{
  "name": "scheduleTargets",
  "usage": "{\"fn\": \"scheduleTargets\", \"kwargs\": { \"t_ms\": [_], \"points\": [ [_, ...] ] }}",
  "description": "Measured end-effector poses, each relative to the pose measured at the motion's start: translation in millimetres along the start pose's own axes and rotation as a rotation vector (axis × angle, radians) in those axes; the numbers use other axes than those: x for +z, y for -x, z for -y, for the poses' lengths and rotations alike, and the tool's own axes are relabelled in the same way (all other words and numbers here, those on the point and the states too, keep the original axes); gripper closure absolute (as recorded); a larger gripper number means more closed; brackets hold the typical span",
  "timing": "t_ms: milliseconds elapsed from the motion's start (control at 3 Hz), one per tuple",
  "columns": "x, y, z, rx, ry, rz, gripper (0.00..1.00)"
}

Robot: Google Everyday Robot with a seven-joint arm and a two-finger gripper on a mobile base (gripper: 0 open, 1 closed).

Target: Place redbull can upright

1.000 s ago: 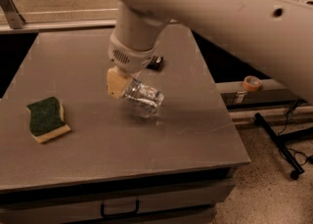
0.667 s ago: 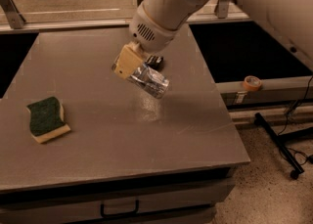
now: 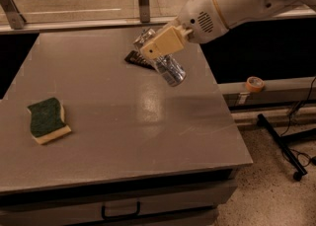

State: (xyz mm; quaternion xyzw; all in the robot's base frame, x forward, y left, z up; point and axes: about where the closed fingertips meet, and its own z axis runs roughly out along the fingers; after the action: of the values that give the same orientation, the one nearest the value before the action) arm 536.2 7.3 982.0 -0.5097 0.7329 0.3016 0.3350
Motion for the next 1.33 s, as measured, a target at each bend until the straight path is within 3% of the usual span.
{"fn": "scheduleTargets", "kwargs": {
  "t_ms": [333, 667, 1000, 1333],
  "points": [
    [-25.5, -9.3, 2.1, -0.047, -0.026, 0.045, 1.0],
    [-3.1, -11.7, -0.3, -0.038, 0.009, 0.076, 1.0],
    [9.5, -6.3, -4.1, -0.037, 0.092, 0.265, 1.0],
    [17.2, -4.7, -8.3, -0.079, 0.158, 0.383, 1.0]
  ]
}}
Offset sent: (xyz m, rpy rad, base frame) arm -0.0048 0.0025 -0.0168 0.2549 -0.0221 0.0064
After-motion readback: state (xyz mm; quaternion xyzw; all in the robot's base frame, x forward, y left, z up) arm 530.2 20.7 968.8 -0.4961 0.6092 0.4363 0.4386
